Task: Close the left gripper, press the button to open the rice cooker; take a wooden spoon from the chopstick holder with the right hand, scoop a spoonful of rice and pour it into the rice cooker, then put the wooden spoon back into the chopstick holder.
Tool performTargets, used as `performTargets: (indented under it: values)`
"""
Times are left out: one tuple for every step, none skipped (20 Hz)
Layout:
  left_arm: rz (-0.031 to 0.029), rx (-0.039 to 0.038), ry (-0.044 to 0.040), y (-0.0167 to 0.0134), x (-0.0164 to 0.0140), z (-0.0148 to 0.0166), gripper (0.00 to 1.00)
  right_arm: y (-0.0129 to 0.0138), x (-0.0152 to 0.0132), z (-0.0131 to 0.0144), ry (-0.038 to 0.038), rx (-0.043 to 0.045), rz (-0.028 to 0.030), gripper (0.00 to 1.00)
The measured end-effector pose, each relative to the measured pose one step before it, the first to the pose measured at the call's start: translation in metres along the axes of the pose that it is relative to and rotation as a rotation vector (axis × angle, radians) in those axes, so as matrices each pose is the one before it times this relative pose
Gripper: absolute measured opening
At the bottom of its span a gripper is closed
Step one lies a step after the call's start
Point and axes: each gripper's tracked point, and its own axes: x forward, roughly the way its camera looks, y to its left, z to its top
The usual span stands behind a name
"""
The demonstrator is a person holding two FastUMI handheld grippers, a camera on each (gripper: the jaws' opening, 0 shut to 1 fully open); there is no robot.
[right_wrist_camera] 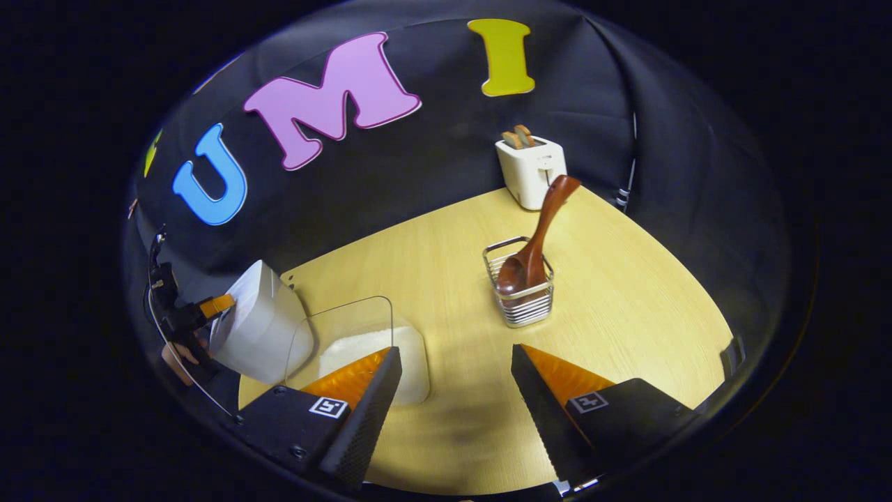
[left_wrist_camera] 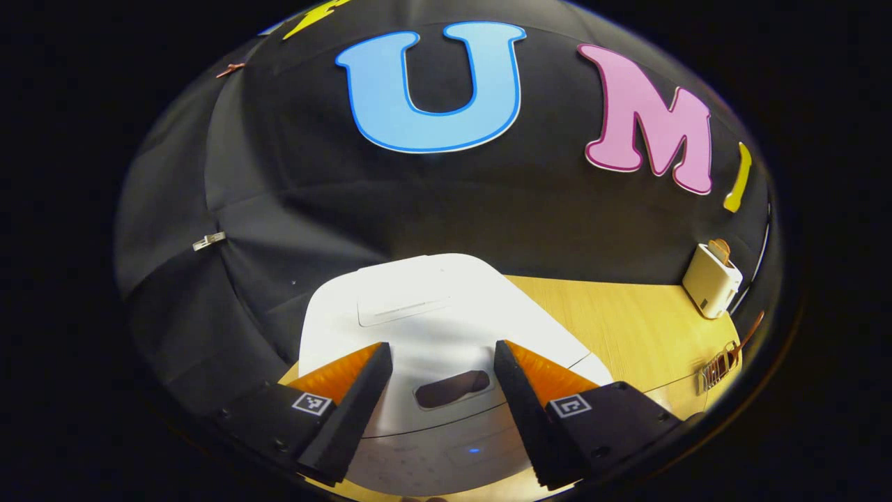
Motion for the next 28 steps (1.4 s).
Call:
performTargets:
  values:
    - [0.01564,0.00335,-0.01534,0.00392,-0.00377,0.00506,0.96,0.00583,-0.00081,0.00119,-0.01045,-0.01916,0.01146,0.99]
    - [0.01136,0.00288,-0.02985,0.00491,-0.00879,0.00668,0.98,0.00648,-0.00003,0.0005,-0.00792,-0.02002,0.01866,0.99]
    - [0.00233,0.00372,-0.04293,0.00079,-0.00848,0.00893,0.98,0.00787,0.00026,-0.00098,-0.00158,-0.01844,0.02278,0.99]
    - [-0.00013,0.00537,-0.04172,0.00383,-0.0163,0.00941,0.98,0.00371,-0.00007,-0.00123,0.00014,-0.01651,0.00945,0.99]
    - [-0.00286,0.00351,-0.03487,-0.00286,-0.0123,0.00907,0.97,0.00435,0.00013,-0.0004,0.00134,-0.01299,0.01189,0.99]
    - [-0.00439,-0.00073,-0.03332,-0.00432,-0.01384,0.00795,0.98,0.00403,0.00021,0.00088,-0.00257,-0.01143,0.01106,0.99]
    - [-0.00804,-0.00532,-0.03001,-0.00626,-0.01515,0.00796,0.97,0.00406,-0.00003,0.00064,-0.00328,-0.01194,0.00908,0.99]
    - [-0.01258,-0.00914,-0.02421,-0.00856,-0.01847,0.00558,0.98,0.00464,0.00091,0.00047,0.00099,-0.01086,0.0149,0.99]
    - [-0.02429,-0.01228,-0.01167,-0.01162,-0.01909,0.00391,0.97,0.00804,0.00053,-0.00044,-0.00026,-0.00414,0.02741,0.99]
    - [-0.03289,-0.01772,0.01219,-0.01499,-0.0228,-0.00368,0.98,0.0105,0.00126,-0.00066,0.00103,-0.00169,0.03492,0.99]
    - [-0.01171,-0.01946,0.01433,-0.01236,-0.0218,-0.00497,0.98,0.00987,0.00117,-0.00218,0.00629,-0.0047,0.02914,0.99]
    - [-0.0045,-0.00915,0.0077,-0.01238,-0.01428,-0.00646,0.98,0.01127,0.00093,-0.0013,0.0037,-0.01225,0.03458,0.99]
    - [0.00145,-0.00407,0.00957,-0.00857,-0.0196,-0.00509,0.98,0.01232,0.00048,-0.00015,-0.0008,-0.02574,0.03974,0.99]
    - [0.00075,-0.00389,0.00527,-0.00843,-0.0194,-0.00422,0.97,0.01117,-0.00048,-0.0013,0.00142,-0.03685,0.03033,0.99]
    - [-0.01296,-0.00078,0.00101,-0.00981,-0.01696,-0.00218,0.98,0.00995,-0.0021,-0.00099,0.00251,-0.0356,0.02396,0.99]
    - [-0.0109,0.00563,-0.00934,-0.00791,-0.0144,0.00033,0.98,0.00684,-0.00296,0.00027,0.00048,-0.02775,0.02006,0.99]
    - [-0.00883,0.00918,-0.01351,-0.00444,-0.01101,0.00251,0.97,0.00564,-0.00381,0.00168,-0.00303,-0.01952,0.01126,0.99]
    - [-0.00926,0.00842,-0.01462,-0.00168,-0.00839,0.00229,0.97,0.0061,-0.00472,0.00183,-0.00629,-0.01131,0.00439,0.99]
    - [-0.00891,0.00928,-0.01472,-0.00001,-0.00578,0.00359,0.97,0.00454,-0.0039,0.00201,-0.008,-0.00723,0.00165,0.99]
    - [0.00159,0.0019,-0.01189,0.00441,-0.0046,0.00274,0.97,0.00421,-0.00474,0.00084,-0.00842,-0.00704,-0.00434,0.99]
    - [0.00472,-0.01092,-0.00449,0.00601,-0.00402,0.00176,0.97,0.00197,-0.00544,0.00106,-0.00352,-0.00807,-0.01103,0.98]
    - [0.00387,-0.02459,-0.00105,0.00512,-0.00688,-0.00051,0.97,0.00108,-0.00711,-0.00222,0.00165,-0.00681,-0.019,0.99]
    - [0.00451,-0.03932,0.00908,0.00567,-0.00707,-0.00389,0.97,0.00159,-0.00797,-0.00421,0.00797,0.0015,-0.01962,0.99]
    - [0.00123,-0.04377,0.00886,0.00598,-0.00872,-0.00493,0.97,0.00423,-0.00737,-0.00426,0.00413,0.00949,-0.00779,0.99]
    - [-0.00444,-0.0271,0.00398,0.00563,-0.01008,-0.00545,0.98,0.00821,-0.00623,-0.00305,-0.00015,0.00528,-0.0027,0.99]
    - [0.00135,-0.00788,0.00622,0.00891,-0.00972,-0.00863,0.98,0.00531,-0.00573,-0.00425,-0.00039,-0.00197,-0.0042,0.98]
    - [0.00329,0.00015,-0.00186,0.00913,-0.01011,-0.0072,0.98,0.00555,-0.00691,-0.00587,-0.00264,-0.00432,0.00086,0.98]
    - [0.00171,-0.00635,-0.00288,0.00782,-0.01026,-0.00678,0.98,0.00575,-0.00545,-0.00617,-0.00601,-0.00333,0.00278,0.99]
